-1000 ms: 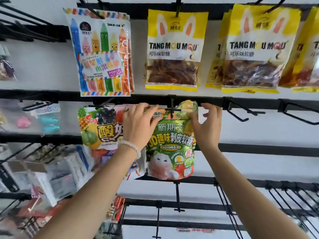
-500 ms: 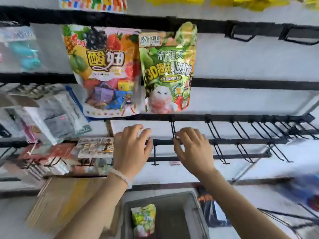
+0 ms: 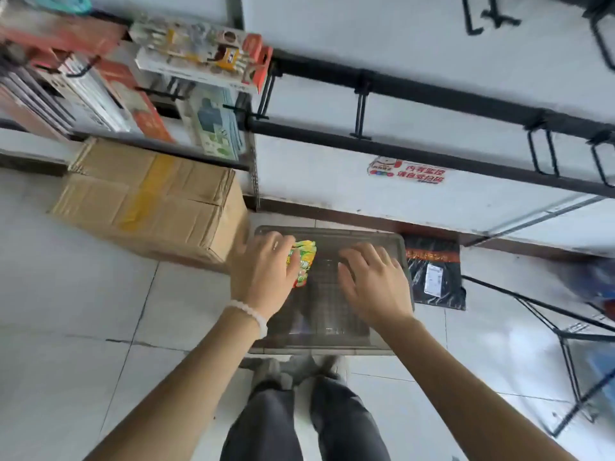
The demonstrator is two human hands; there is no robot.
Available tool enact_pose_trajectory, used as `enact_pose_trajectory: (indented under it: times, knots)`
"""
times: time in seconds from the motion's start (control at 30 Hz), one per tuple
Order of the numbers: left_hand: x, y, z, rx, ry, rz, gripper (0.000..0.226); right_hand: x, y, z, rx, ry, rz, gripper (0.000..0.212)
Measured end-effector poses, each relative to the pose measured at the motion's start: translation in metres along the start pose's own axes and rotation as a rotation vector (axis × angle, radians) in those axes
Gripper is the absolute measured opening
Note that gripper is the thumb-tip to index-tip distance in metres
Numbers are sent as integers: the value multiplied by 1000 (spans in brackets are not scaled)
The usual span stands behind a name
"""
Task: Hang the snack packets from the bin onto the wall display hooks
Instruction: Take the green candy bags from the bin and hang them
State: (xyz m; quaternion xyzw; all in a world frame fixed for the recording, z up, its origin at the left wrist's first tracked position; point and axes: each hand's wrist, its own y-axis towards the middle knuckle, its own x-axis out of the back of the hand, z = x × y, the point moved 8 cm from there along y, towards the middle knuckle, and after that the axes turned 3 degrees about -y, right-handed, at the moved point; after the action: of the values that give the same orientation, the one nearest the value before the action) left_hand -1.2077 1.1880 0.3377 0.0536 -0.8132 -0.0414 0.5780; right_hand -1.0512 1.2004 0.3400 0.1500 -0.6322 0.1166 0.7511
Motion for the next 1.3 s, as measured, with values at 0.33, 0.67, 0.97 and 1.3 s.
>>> enact_pose_trajectory:
  times: [0.33, 0.67, 0.97, 1.3]
  knots:
    - [-229, -45, 100, 273, -10, 221, 11, -264, 2, -59, -175, 155, 347, 33]
    - [-424, 9, 155, 330, -40, 306, 44, -447, 76, -127, -383, 381, 343, 37]
    - [-478, 32, 179, 385, -81, 325, 56, -495, 93, -136, -534, 650, 221, 29]
    - [-468, 44, 176, 335, -78, 309, 53, -495, 95, -138, -569, 556, 269, 19]
